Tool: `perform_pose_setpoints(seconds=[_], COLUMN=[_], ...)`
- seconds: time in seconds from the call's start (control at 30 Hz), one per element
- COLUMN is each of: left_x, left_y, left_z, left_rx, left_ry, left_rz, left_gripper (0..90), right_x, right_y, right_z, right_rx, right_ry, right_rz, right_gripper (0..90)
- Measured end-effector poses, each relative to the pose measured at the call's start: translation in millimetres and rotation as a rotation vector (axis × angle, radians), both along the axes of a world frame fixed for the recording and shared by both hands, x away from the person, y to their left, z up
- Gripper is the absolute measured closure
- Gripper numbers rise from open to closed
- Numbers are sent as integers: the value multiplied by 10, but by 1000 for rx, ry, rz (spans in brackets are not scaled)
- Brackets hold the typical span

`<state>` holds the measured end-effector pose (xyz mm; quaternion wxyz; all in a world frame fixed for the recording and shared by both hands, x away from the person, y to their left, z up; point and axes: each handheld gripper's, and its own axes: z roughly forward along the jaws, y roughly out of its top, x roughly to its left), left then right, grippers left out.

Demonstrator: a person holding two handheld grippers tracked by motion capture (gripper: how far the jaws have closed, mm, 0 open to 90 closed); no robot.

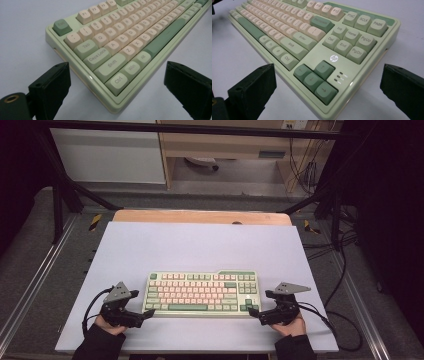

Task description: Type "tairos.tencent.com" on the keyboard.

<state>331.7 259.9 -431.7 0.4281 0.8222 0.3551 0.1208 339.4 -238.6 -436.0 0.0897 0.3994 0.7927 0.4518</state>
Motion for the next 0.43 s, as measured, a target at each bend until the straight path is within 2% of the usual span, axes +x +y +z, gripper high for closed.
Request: perform_pose_setpoints(seconds=[0.2,0.43], left_x=[11,21], left_y=[24,76], left_z=[-52,-53], left_rx=[9,-1], left_ry=[9,-1], left_rz=[2,10], left_gripper=[74,83], right_x=[-36,-49], right_y=[-87,-102], right_z=[-44,-65], right_rx=[8,14], right_ry=[-3,-6], right_rz=[-2,5], right_gripper=[8,6])
